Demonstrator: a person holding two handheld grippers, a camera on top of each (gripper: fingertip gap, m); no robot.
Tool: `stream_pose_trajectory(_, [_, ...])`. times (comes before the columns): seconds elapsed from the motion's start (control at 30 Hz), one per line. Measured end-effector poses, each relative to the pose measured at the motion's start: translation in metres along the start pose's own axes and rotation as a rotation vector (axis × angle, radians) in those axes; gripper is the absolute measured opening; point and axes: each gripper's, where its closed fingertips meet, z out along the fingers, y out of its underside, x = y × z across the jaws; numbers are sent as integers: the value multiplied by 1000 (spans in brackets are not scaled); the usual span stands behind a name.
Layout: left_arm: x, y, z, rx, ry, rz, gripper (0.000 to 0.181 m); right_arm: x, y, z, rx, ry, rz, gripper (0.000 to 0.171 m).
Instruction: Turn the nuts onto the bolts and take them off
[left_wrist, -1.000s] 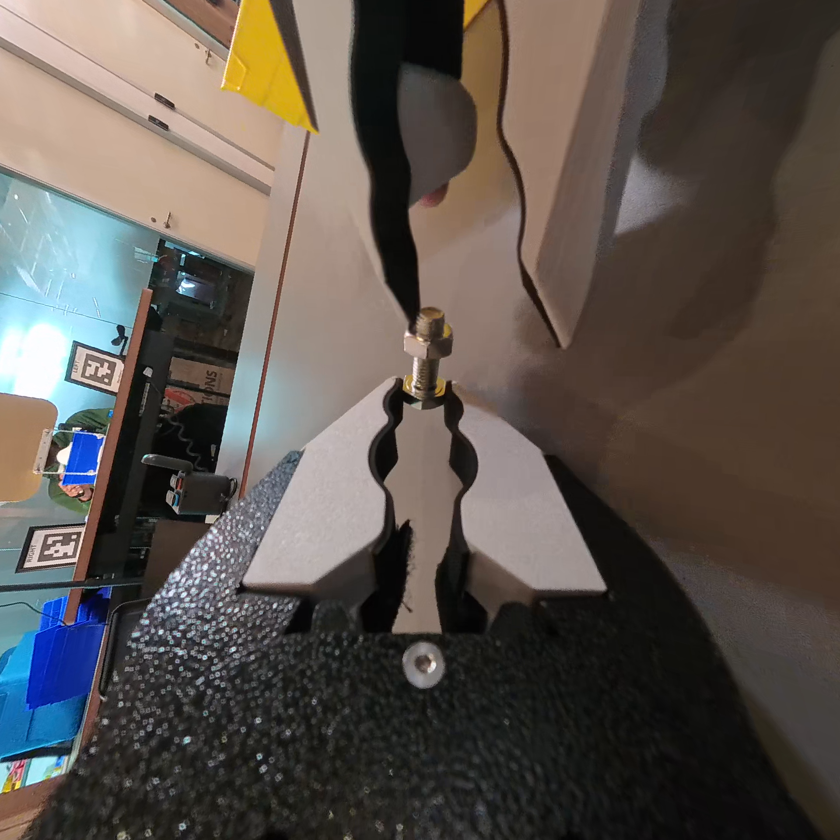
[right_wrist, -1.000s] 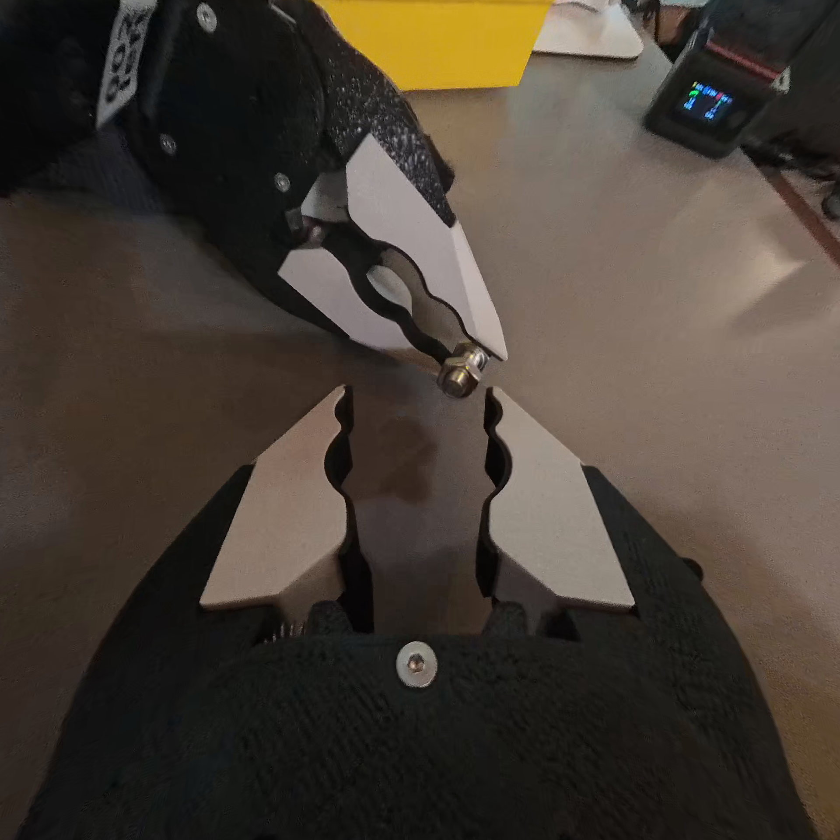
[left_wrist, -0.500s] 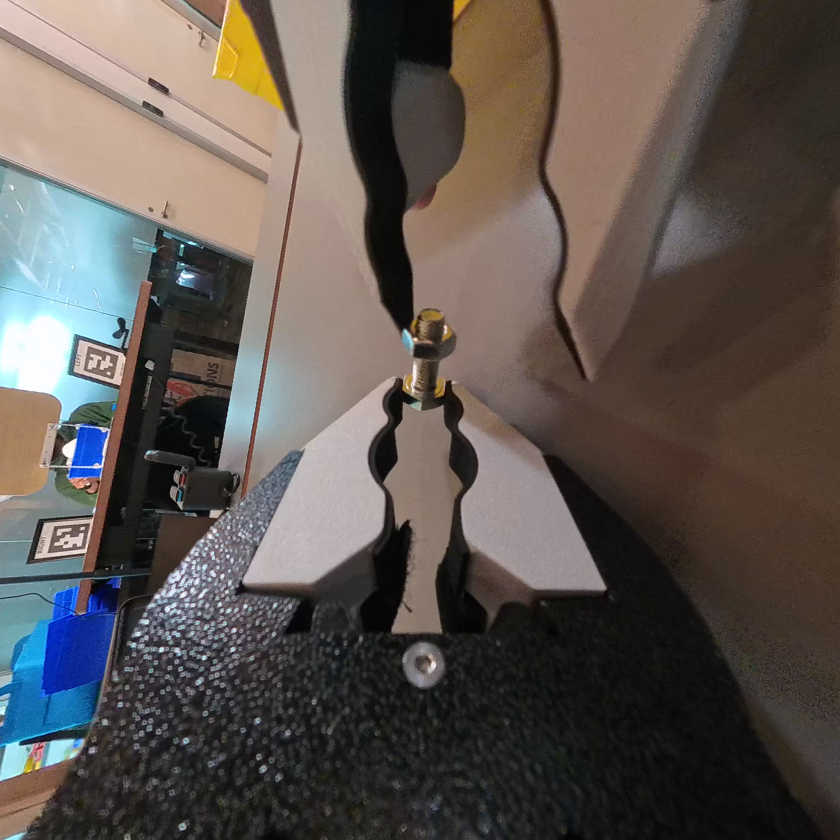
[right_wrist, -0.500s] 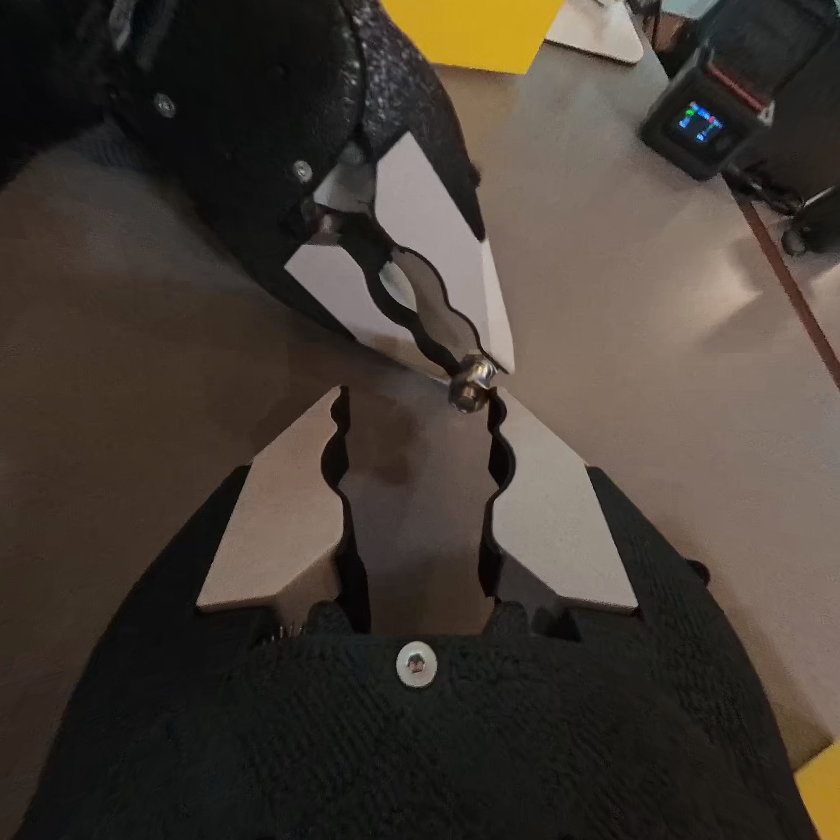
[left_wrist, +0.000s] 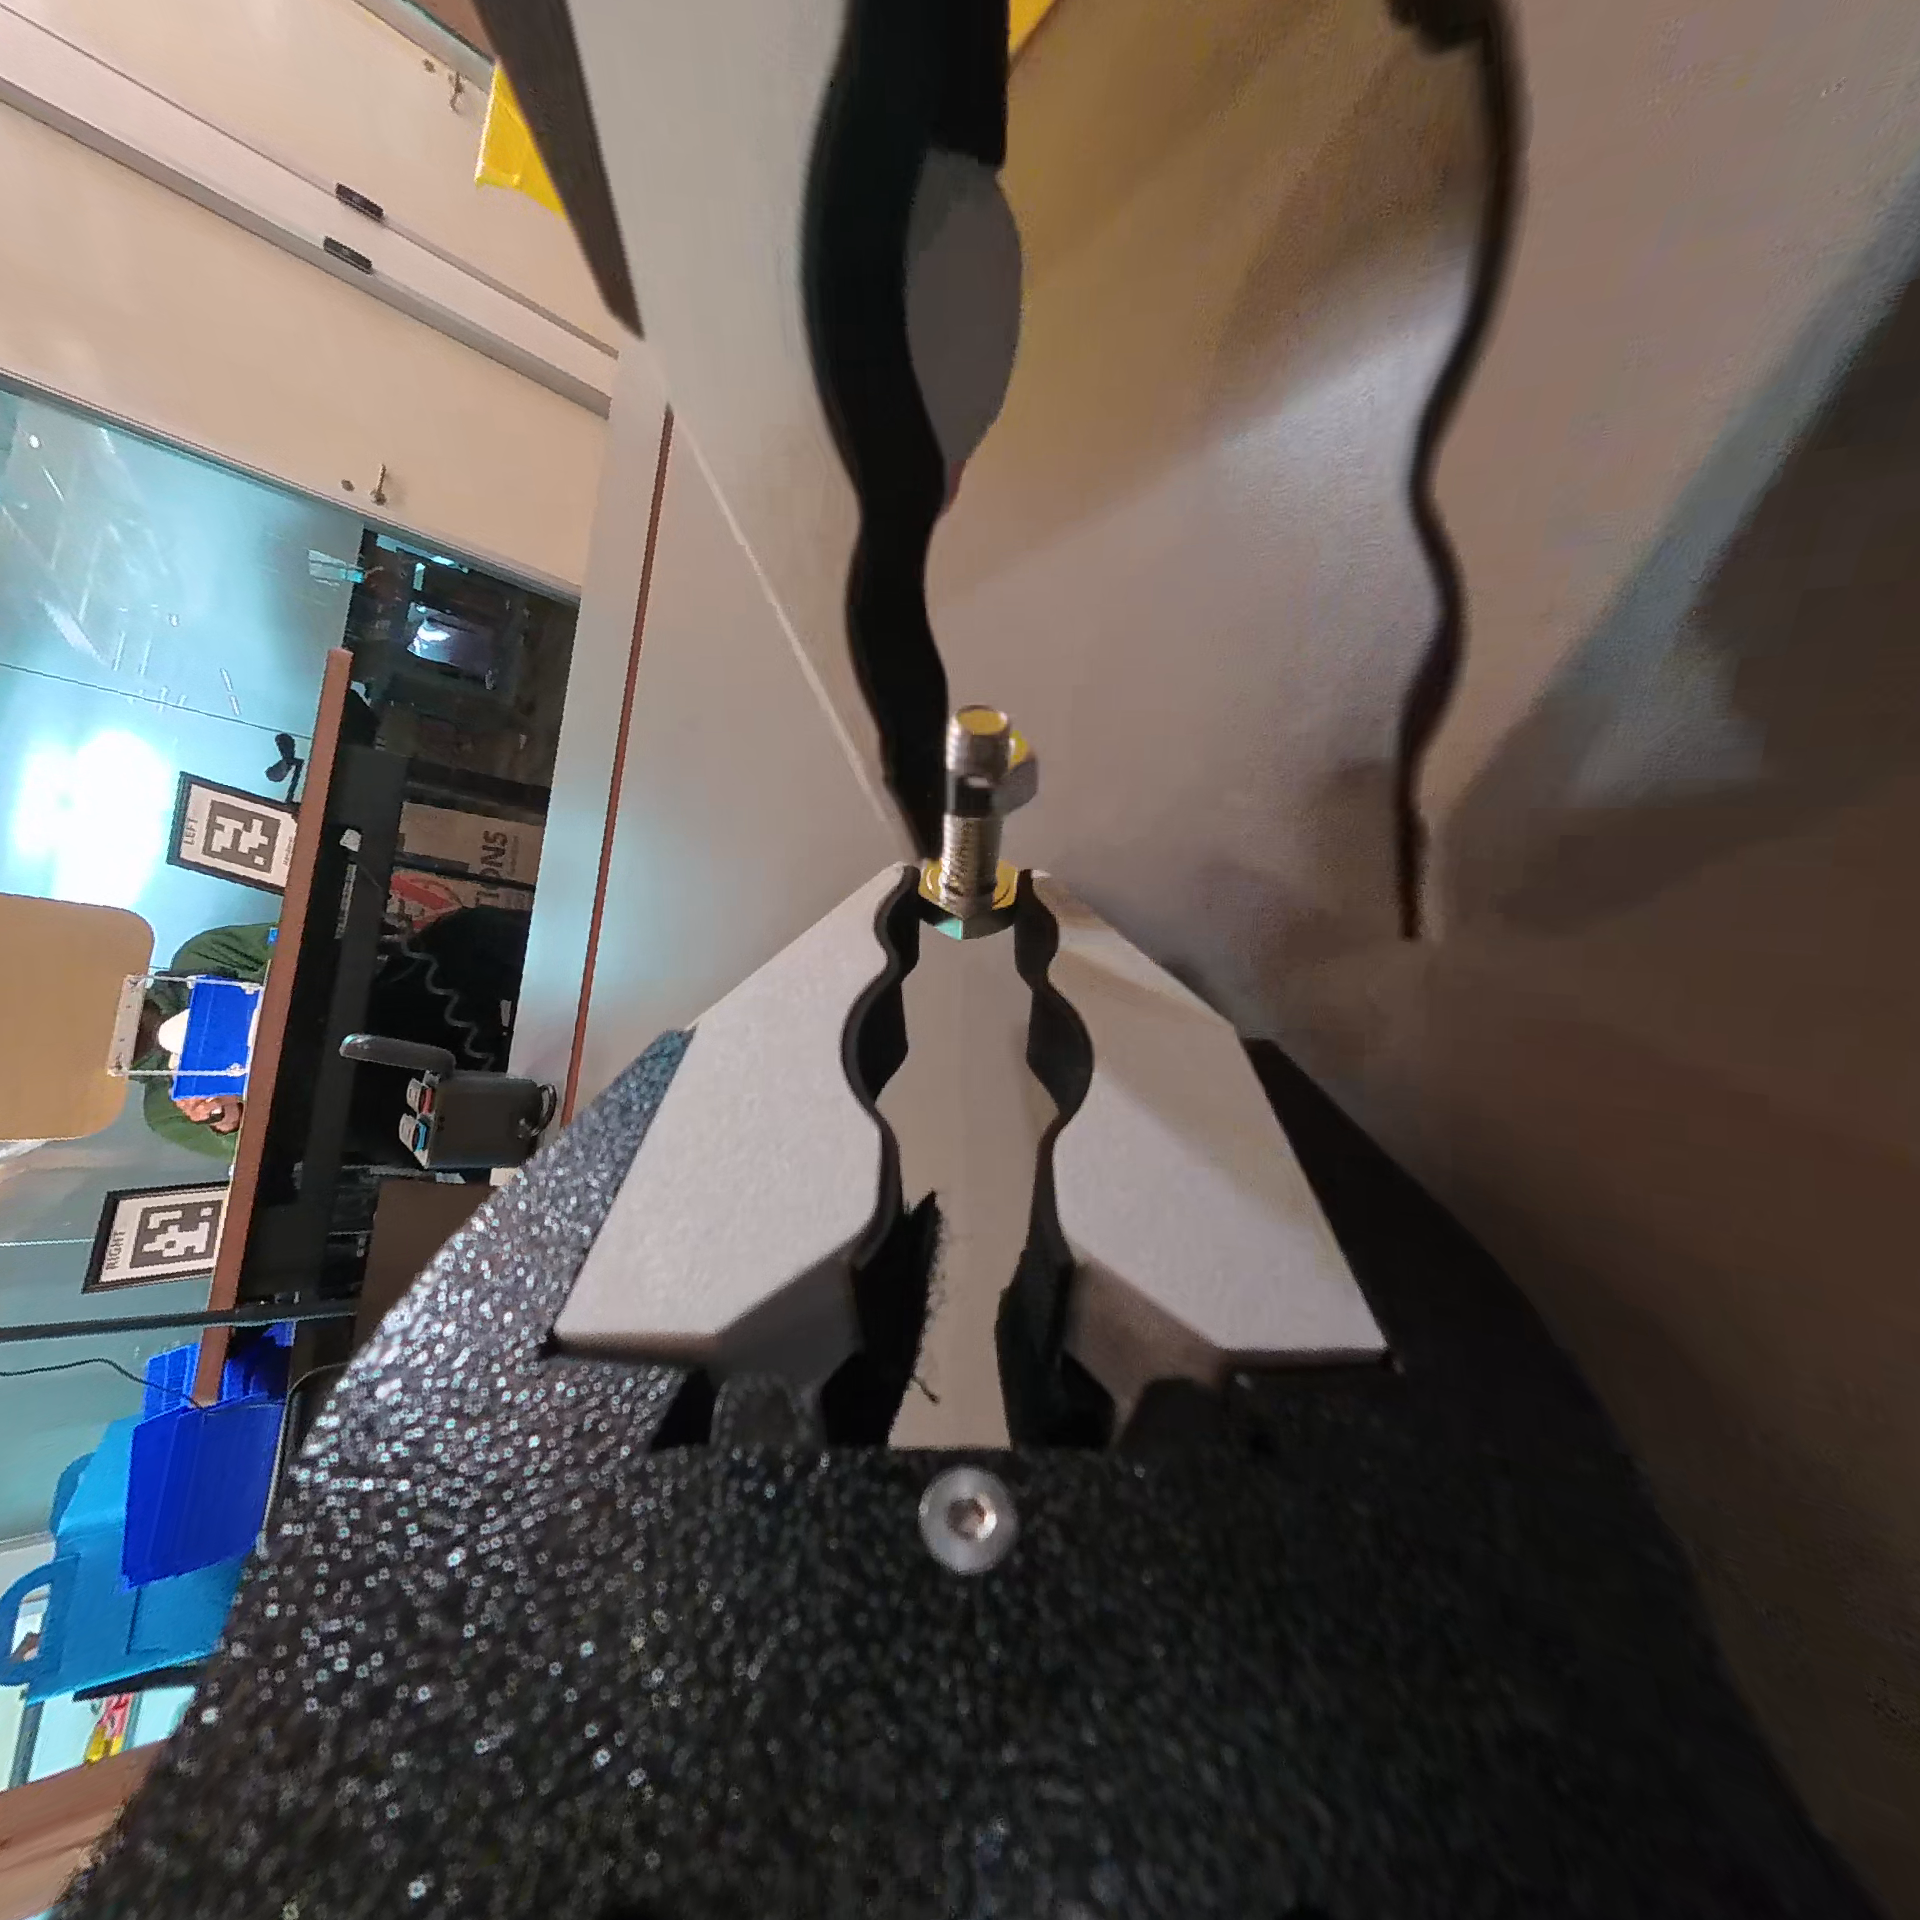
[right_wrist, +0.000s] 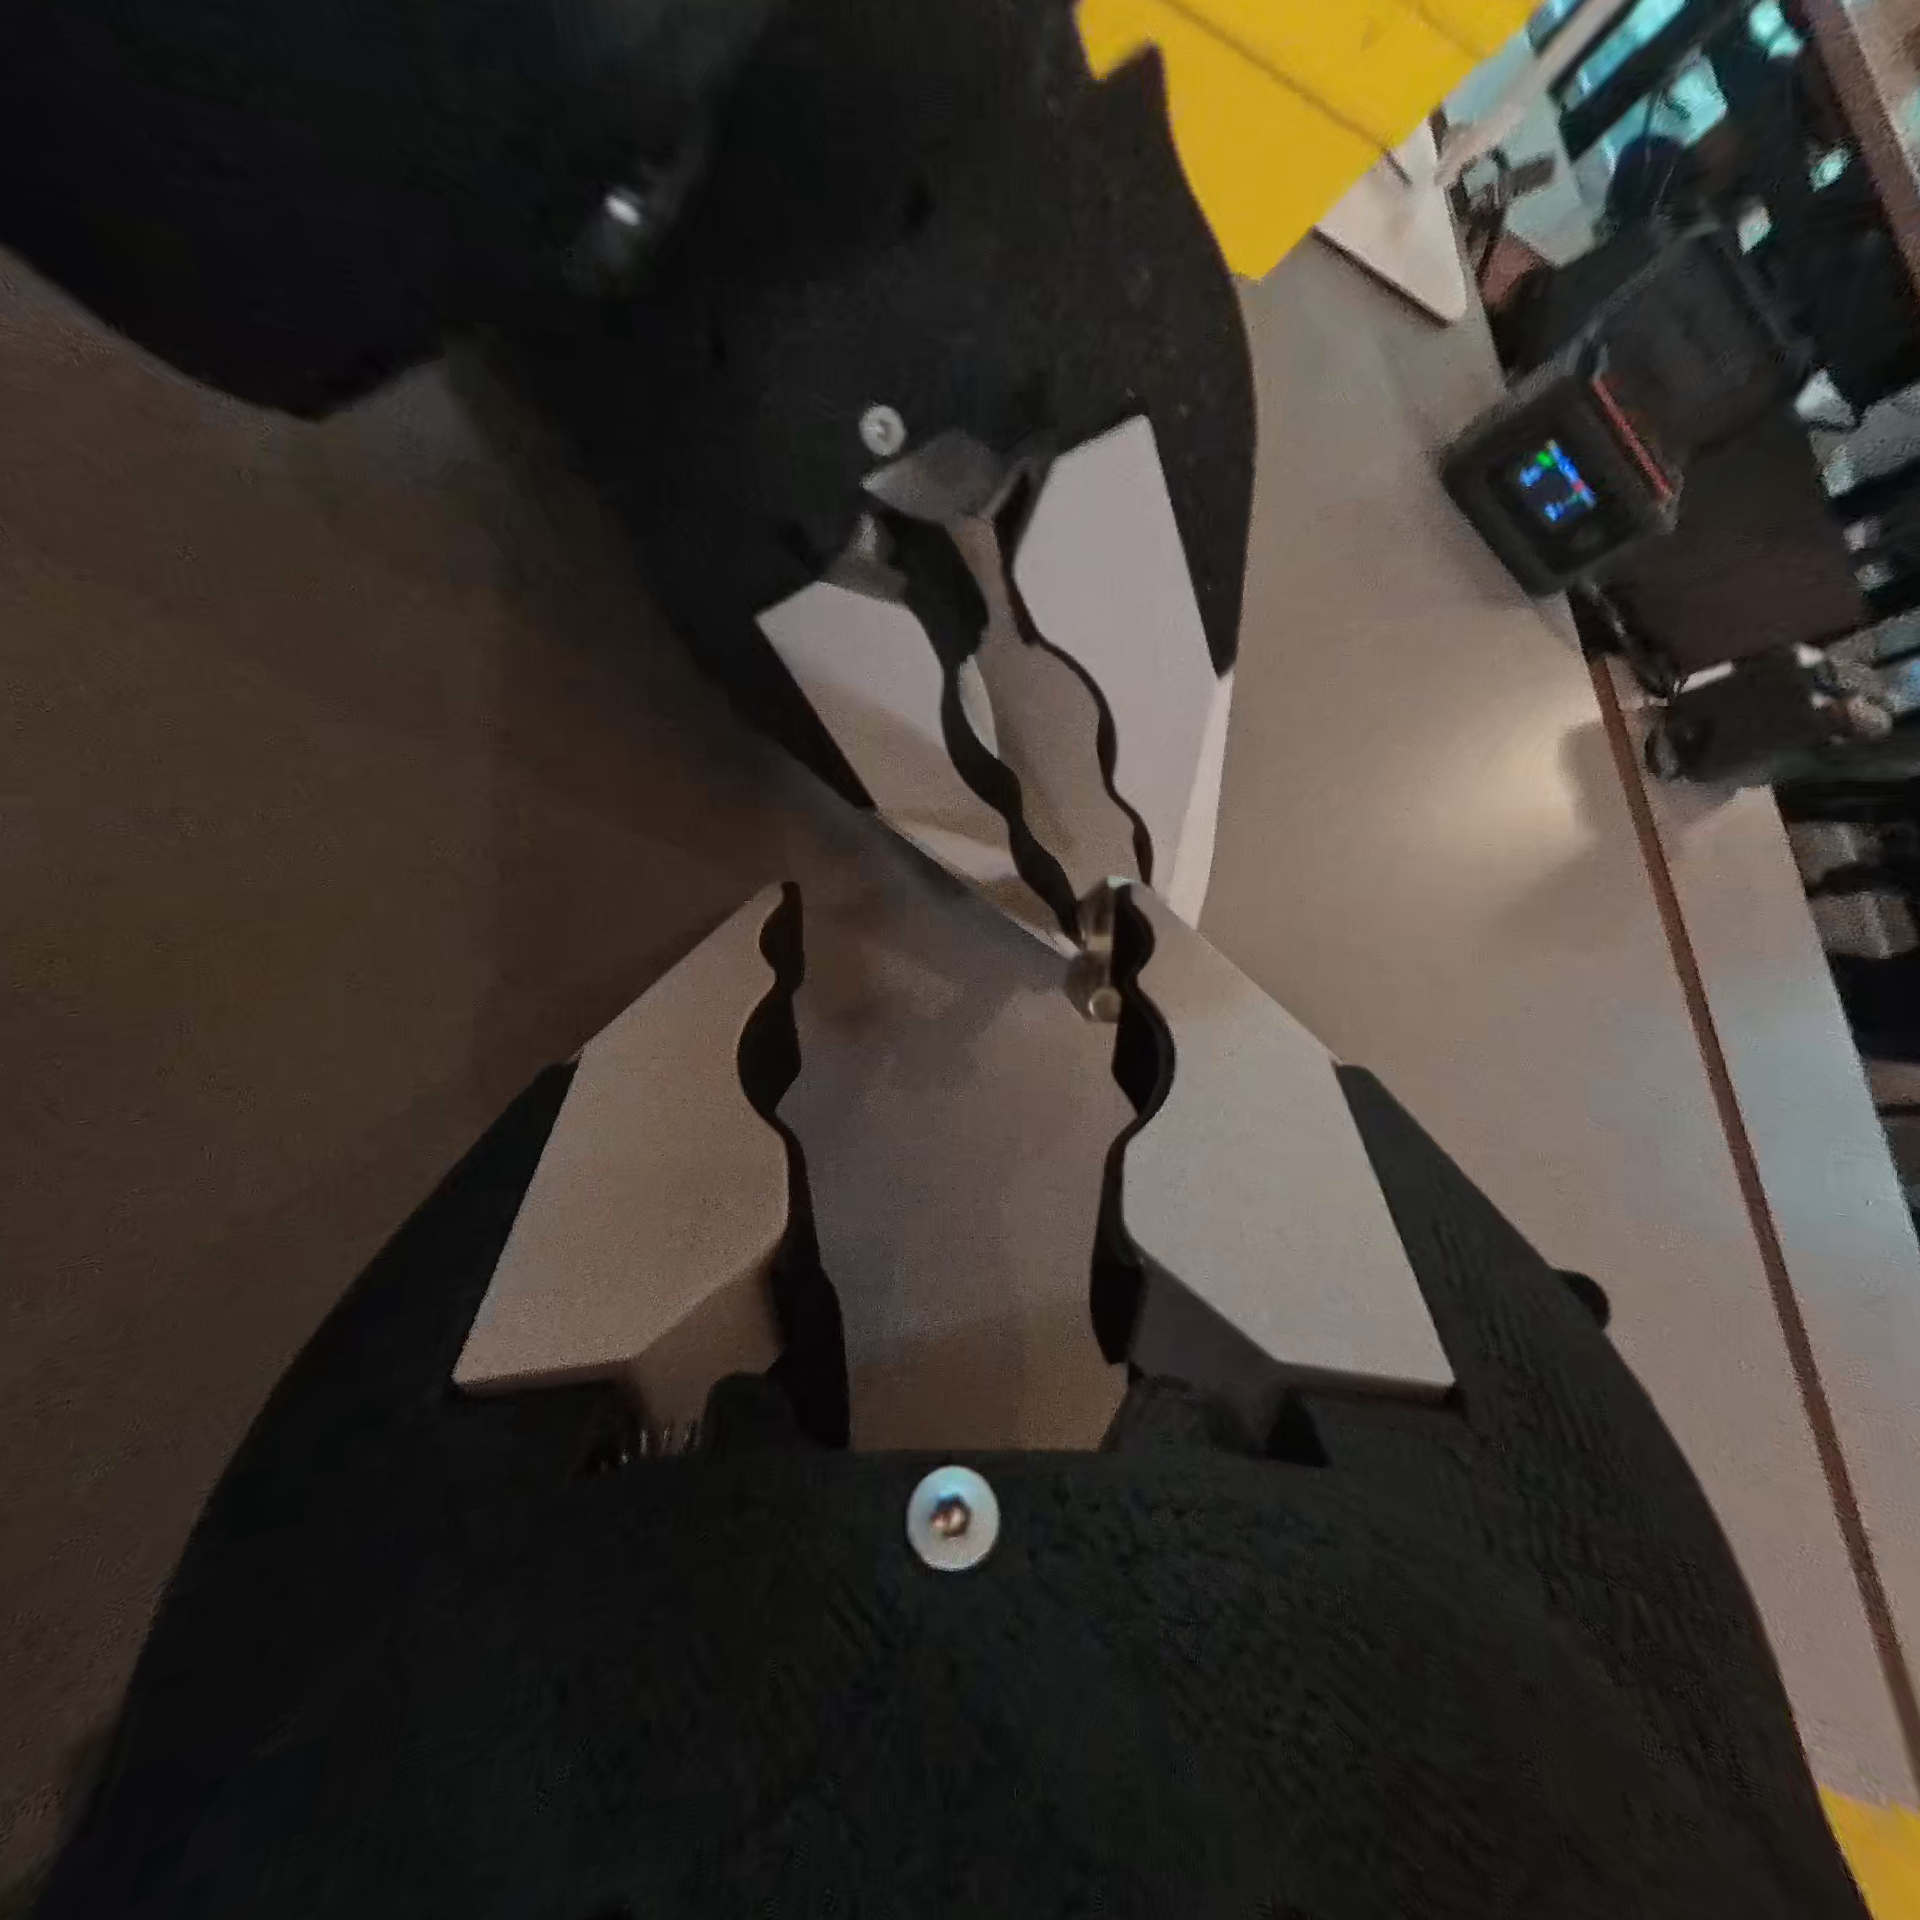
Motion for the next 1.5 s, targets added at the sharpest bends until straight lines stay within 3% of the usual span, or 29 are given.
stream_pose_trajectory(0.27, [-1,0,0,-8,2,-20,16,21,21,-9,-72,47,115,52])
stream_pose_trajectory(0.37, [-1,0,1,-14,3,-14,16,10,8,-3,-25,25,64,59])
stream_pose_trajectory(0.5, [-1,1,1,-12,5,-33,16,-1,-13,-1,42,32,-39,54])
stream_pose_trajectory(0.63, [-2,0,1,-13,4,-31,16,20,5,-11,11,48,132,44])
stream_pose_trajectory(0.73, [-1,0,1,-15,3,-24,16,19,18,-8,-40,15,206,44])
stream_pose_trajectory(0.83, [-1,0,1,-16,7,-25,16,13,6,-2,-7,26,132,55])
stream_pose_trajectory(0.93, [-2,1,1,-24,7,-50,16,4,-11,-3,51,5,108,51])
stream_pose_trajectory(1.13, [-3,1,2,-24,17,-85,16,24,20,-8,-70,49,227,45])
stream_pose_trajectory(1.3, [-1,1,2,-25,18,-53,16,11,5,1,-23,32,131,57])
stream_pose_trajectory(1.5, [-2,1,2,-29,18,-55,16,24,7,-10,-17,72,178,45])
